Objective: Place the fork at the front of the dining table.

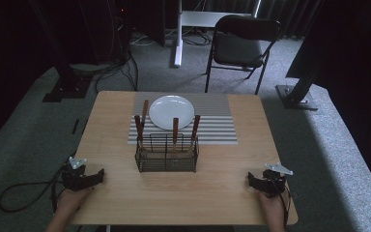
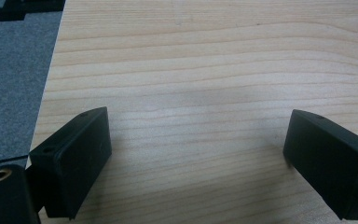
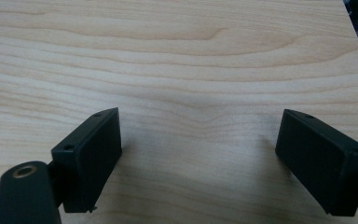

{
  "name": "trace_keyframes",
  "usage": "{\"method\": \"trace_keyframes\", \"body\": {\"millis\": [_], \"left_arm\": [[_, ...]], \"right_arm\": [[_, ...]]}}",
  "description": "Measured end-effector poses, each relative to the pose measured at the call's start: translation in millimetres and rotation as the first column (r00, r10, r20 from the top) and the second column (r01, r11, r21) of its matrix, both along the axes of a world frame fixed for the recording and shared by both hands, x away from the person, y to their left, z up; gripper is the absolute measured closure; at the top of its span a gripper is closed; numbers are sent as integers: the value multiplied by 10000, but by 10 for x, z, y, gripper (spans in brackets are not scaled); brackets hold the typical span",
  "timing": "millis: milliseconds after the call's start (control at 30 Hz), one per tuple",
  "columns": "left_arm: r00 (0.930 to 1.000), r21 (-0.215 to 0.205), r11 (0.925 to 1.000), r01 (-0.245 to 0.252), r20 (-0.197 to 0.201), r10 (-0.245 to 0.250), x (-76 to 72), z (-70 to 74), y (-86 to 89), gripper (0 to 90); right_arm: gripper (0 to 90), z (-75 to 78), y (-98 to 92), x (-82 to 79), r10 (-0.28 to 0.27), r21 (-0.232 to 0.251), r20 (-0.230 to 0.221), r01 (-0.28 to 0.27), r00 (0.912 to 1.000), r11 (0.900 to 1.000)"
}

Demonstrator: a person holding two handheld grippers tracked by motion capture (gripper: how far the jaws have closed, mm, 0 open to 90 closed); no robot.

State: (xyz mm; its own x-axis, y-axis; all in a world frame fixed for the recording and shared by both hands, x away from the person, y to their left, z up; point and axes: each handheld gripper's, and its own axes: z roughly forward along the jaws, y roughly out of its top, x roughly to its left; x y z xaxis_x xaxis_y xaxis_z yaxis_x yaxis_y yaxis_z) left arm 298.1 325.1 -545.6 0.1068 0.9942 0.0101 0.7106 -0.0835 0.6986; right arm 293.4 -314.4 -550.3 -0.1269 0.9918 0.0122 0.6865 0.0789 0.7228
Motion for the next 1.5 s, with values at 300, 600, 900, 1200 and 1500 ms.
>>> {"method": "trace_keyframes", "body": {"millis": [300,600,900,1200,1500], "left_arm": [[10000,1,10000,-28,-4,28,0,0,0,74],[10000,1,10000,-30,-2,30,0,0,0,74],[10000,1,10000,-28,-3,28,0,0,0,74],[10000,-1,10000,-28,-3,28,0,0,0,74],[10000,0,10000,-31,-2,31,0,-1,0,74]], "right_arm": [[135,9,2,4,4,-12,-108,-4,9999,10000],[147,40,10,-3,35,-57,-440,-37,9990,10000],[201,78,72,-32,165,3,-654,-165,9977,9999],[208,215,248,-65,726,154,-583,-718,9957,9973],[230,438,463,-113,1418,369,-208,-1410,9897,9893]]}}
